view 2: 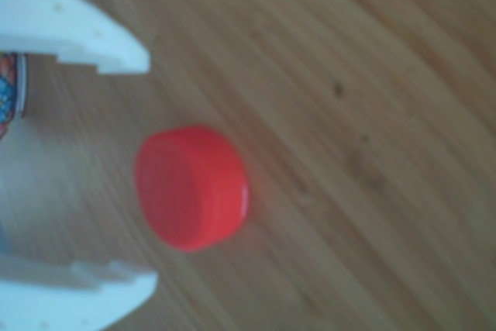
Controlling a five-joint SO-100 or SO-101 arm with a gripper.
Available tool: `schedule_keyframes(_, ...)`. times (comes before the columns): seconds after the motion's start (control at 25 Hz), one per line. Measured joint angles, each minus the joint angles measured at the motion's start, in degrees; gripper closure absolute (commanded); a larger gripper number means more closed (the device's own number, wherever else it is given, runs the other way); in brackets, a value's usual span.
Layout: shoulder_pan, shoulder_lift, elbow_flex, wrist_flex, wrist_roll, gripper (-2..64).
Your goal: Grasp a red cap and put it in the cup.
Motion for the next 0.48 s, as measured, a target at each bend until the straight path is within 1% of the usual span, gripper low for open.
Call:
schedule_keyframes(0.24,1.93,-4.66,-2.2,-0.53,0.0,31.5)
schedule_keyframes(0.48,2.37,-5.1,-2.99,-0.53,0.0,31.5)
